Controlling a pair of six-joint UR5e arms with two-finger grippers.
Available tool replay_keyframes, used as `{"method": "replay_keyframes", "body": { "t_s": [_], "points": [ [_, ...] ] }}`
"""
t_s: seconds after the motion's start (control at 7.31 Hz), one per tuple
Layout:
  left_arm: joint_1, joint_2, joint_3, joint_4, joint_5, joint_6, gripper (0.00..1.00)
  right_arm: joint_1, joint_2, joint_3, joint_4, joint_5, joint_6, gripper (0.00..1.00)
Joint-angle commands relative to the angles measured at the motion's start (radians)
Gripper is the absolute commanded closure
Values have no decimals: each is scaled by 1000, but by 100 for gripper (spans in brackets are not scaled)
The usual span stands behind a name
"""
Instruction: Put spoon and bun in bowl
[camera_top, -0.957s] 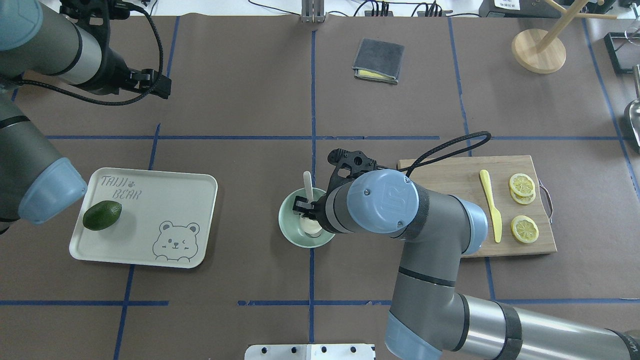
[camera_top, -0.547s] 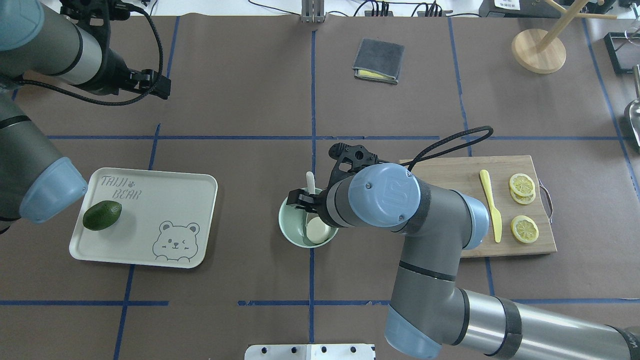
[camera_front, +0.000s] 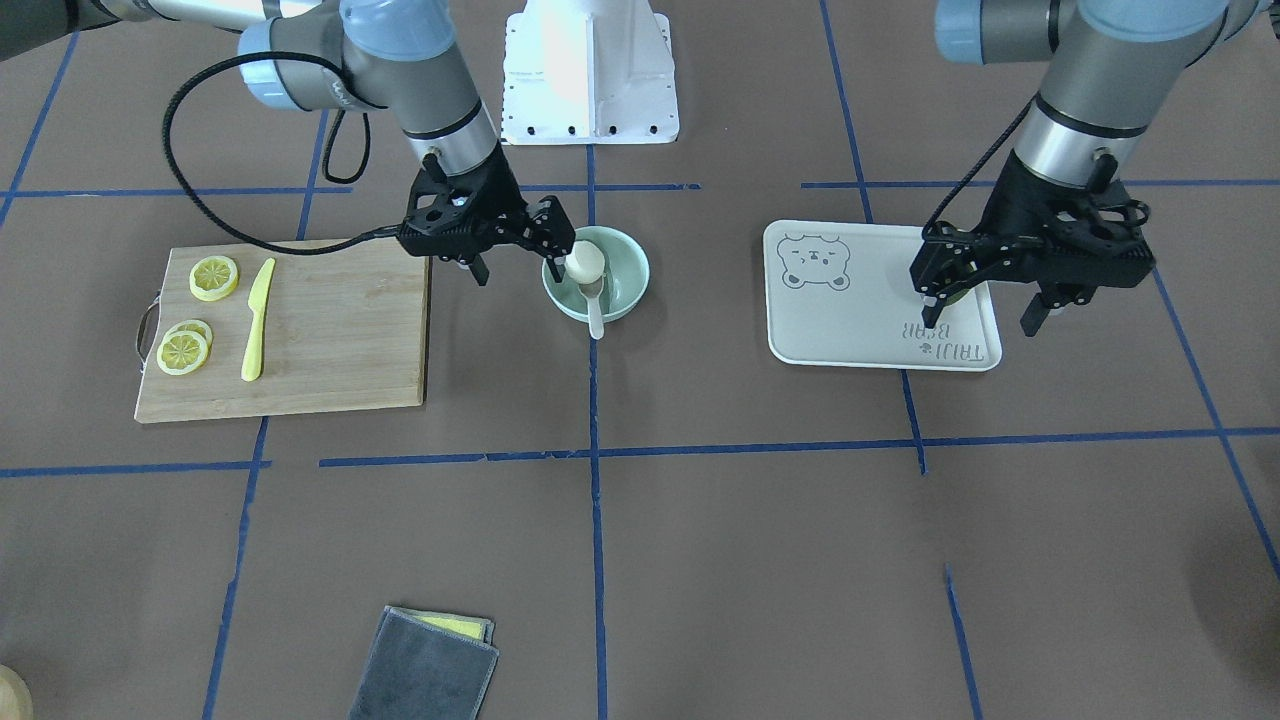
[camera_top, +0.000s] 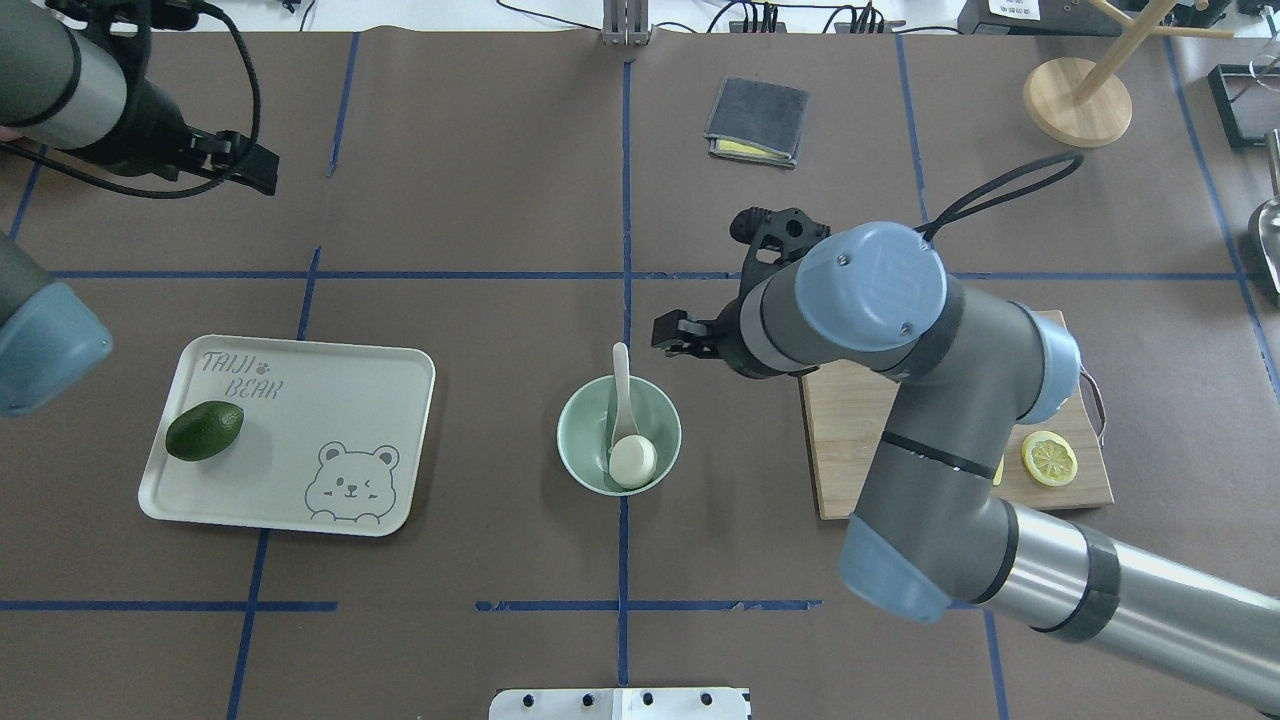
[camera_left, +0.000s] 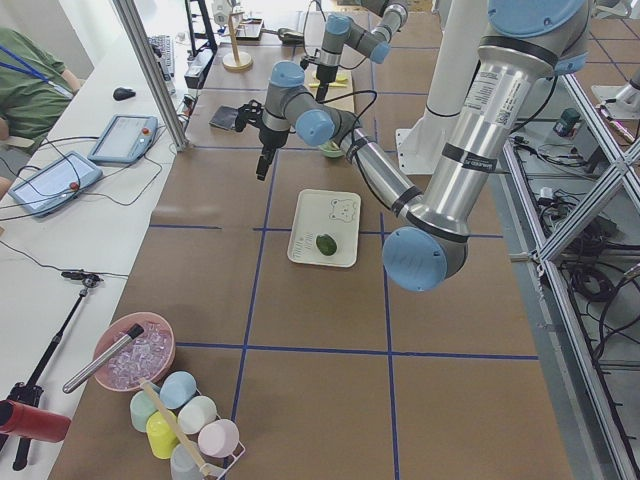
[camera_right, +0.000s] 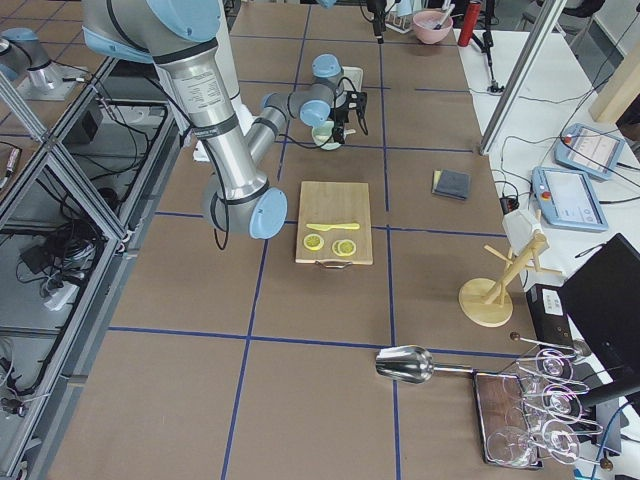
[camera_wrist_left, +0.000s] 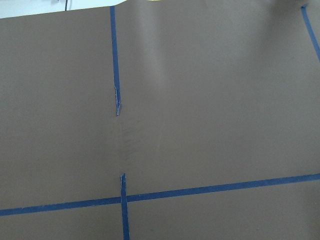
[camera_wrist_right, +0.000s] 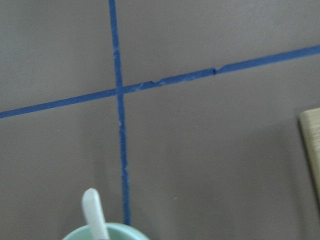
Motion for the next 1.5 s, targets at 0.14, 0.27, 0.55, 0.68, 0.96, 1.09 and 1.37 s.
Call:
{"method": "replay_keyframes", "body": {
  "t_s": [0.14,0.27,0.55,0.68,0.96,1.09,1.37],
  "points": [
    [-181,128,11,2,-120,274,0,266,-188,41,-68,205,-420,0],
    [-264,176,38,4,-166,409,0,376,-263,40,-70,289,-578,0],
    [-359,262,76,4,-169,581,0,563,-421,35,-70,385,-879,0],
    [-401,282,104,5,-173,627,0,657,-491,22,-68,414,-1022,0],
    [-488,328,181,4,-261,765,0,847,-529,-110,-68,553,-1273,0],
    [-516,352,199,4,-266,805,0,915,-529,-179,-71,569,-1376,0],
    [-516,392,204,-5,-268,818,0,945,-521,-215,-88,565,-1413,0]
  ]
}}
